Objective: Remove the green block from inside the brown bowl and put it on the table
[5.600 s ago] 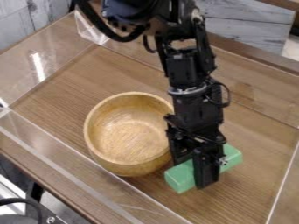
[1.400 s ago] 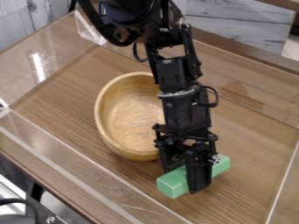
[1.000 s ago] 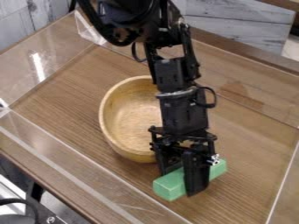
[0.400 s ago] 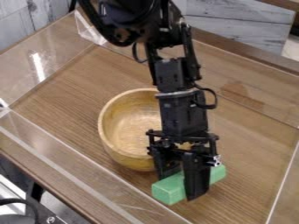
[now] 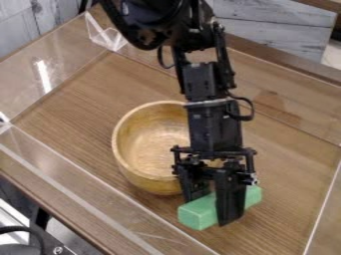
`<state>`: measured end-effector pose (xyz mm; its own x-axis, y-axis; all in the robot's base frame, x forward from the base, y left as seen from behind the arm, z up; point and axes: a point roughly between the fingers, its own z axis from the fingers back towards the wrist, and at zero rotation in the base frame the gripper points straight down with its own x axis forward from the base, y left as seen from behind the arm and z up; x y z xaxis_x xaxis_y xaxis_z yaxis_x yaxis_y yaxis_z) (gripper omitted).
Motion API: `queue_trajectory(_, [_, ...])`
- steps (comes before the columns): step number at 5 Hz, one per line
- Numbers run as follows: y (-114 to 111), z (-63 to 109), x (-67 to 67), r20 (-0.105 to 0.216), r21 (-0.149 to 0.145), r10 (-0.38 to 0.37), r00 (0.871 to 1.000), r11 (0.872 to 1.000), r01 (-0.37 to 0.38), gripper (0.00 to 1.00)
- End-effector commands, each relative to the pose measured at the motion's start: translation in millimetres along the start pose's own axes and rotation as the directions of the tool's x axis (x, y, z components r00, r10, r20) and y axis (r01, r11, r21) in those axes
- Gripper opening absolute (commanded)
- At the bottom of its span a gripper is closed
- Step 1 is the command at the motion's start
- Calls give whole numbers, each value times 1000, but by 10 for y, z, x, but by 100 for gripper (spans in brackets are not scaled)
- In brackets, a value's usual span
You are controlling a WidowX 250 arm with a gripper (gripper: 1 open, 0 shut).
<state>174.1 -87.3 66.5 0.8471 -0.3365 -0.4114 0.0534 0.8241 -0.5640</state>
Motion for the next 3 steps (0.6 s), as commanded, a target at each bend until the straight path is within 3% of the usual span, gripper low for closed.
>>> queue_trajectory(1, [-79,84,43,18,2,-25,1000,1000,25,0])
queue_trajectory(3, [-103,86,35,-8,-10,-19,1000,1000,19,0])
